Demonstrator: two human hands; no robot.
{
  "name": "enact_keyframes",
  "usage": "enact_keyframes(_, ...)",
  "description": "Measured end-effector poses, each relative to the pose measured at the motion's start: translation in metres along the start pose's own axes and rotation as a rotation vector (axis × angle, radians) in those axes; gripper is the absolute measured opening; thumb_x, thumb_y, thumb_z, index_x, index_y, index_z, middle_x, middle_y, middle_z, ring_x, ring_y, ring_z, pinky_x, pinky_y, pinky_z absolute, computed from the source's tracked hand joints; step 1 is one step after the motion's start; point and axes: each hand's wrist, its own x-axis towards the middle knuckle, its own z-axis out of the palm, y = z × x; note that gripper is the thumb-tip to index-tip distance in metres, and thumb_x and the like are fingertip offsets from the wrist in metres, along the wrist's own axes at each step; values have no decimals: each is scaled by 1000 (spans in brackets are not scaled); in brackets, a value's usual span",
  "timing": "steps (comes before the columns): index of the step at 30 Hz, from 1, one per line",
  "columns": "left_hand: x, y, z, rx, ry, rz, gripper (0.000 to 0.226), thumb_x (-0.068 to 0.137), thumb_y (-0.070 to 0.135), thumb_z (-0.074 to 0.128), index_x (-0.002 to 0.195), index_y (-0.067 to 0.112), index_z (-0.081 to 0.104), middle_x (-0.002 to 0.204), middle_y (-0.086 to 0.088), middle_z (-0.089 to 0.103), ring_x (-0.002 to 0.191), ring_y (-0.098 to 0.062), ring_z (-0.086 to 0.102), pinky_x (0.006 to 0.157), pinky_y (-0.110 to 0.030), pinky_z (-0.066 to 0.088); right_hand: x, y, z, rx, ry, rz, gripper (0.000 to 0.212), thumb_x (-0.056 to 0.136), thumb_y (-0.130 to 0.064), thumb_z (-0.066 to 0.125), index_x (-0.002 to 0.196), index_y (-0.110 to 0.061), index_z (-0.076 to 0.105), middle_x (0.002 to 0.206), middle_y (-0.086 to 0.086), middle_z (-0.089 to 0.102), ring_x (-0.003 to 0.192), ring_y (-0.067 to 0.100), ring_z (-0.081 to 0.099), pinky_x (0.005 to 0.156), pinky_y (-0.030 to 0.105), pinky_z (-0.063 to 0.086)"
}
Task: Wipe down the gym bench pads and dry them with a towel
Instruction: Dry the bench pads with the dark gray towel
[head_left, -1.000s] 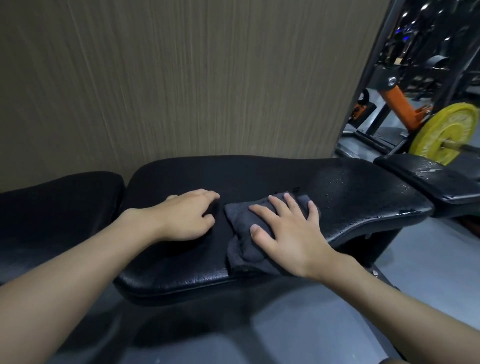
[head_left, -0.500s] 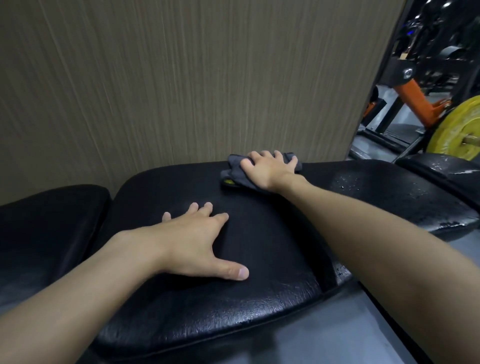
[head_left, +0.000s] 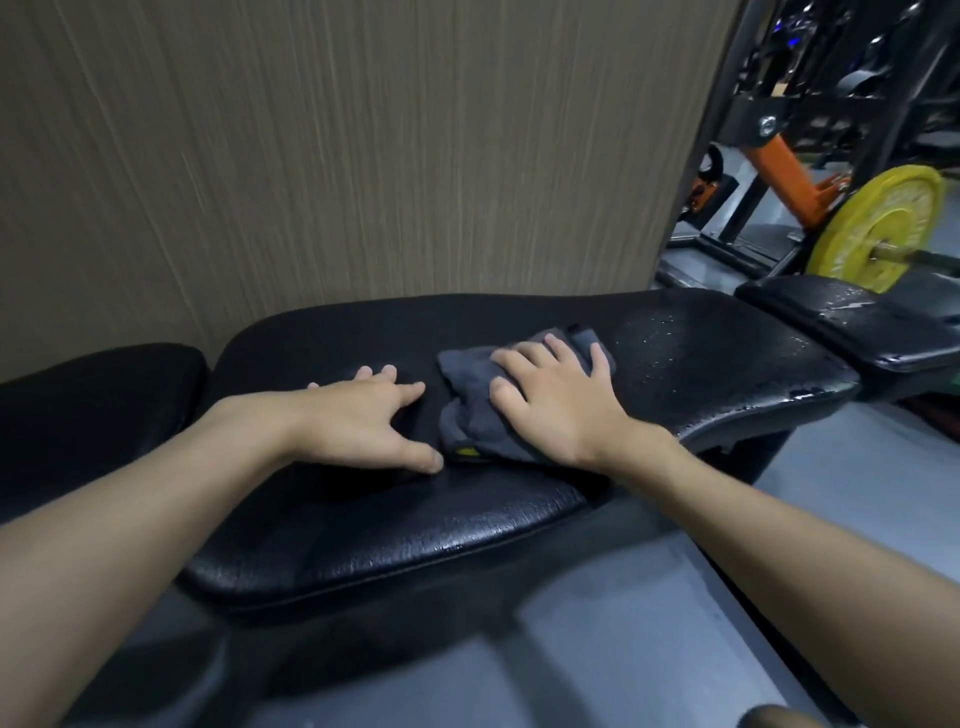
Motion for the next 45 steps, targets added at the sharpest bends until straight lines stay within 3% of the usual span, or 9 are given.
enact_keyframes(3, -2, 6, 1, -3, 13, -7, 82, 89, 49, 50, 156, 32, 6, 165, -4, -10, 151, -23, -12, 117, -63, 2, -53, -5, -9, -40, 21, -5, 77, 79, -62, 2, 144, -41, 36, 157, -14, 31, 151, 20, 9, 118, 59, -1)
enact_keyframes(8, 1, 9, -2, -8, 16, -21, 73, 94, 46, 45, 156, 30, 11, 165, -3, -4, 151, -24, -7, 118, -61, 5, -93, -10, -22, 21, 18, 23, 79, 79, -70, 2, 152, -45, 19, 165, -4, 12, 153, 18, -6, 120, 55, -5)
enact_keyframes(15, 21, 3, -7, -5, 156, 119, 57, 91, 35, 46, 147, 26, 40, 158, 6, 26, 144, -17, 29, 116, -47, 26, -30, -1, -9, -1, 3, 88, 67, 82, -67, 13, 140, -45, 38, 164, -4, 20, 152, 21, 3, 118, 57, -4)
enact_keyframes(18, 26, 14, -12, 9, 126, 97, 77, 76, 62, 38, 146, 30, 39, 157, 0, 29, 144, -23, 30, 113, -49, 30, 29, 17, -5, 14, -42, 99, 56, 89, -58, 21, 139, -40, 41, 164, -5, 20, 152, 25, 5, 116, 61, -3)
enact_keyframes(21, 34, 28, -9, 125, -32, 59, 104, 66, 91, 42, 152, 43, 12, 165, -6, 1, 151, -34, 2, 114, -65, 19, 85, 32, 0, 30, -47, 128, 69, 81, -62, 14, 138, -37, 41, 162, -6, 25, 151, 28, 8, 114, 64, -1)
enact_keyframes(24, 43, 30, -8, 143, -76, 23, 122, 53, 98, 45, 151, 46, -6, 164, -2, -13, 150, -35, -9, 113, -68, 16, 130, 43, -1, 43, -46, 168, 64, 87, -60, 16, 139, -34, 43, 159, -7, 30, 151, 29, 9, 113, 65, -1)
enact_keyframes(30, 46, 30, -6, 128, -59, 14, 121, 53, 95, 51, 151, 49, -5, 164, 2, -13, 150, -32, -10, 110, -72, 14, 164, 49, -4, 59, -60, 218, 57, 89, -60, 16, 121, -28, 51, 142, 1, 49, 139, 29, 31, 110, 64, 5)
enact_keyframes(42, 48, 25, -8, 78, -56, 34, 137, 34, 104, 44, 151, 49, -1, 164, -2, -11, 149, -36, -10, 115, -65, 14, 3, 51, -11, 11, 60, 89, 47, 96, -51, 25, 138, -37, 42, 154, -15, 36, 150, 15, 13, 119, 56, 1)
enact_keyframes(45, 45, 28, -10, 69, -63, 35, 137, 38, 101, 49, 153, 45, 0, 164, -5, -10, 148, -39, -12, 116, -63, 12, -50, 42, -23, -17, 32, 90, 67, 85, -62, 10, 141, -40, 39, 157, -19, 29, 152, 13, 6, 121, 52, -1)
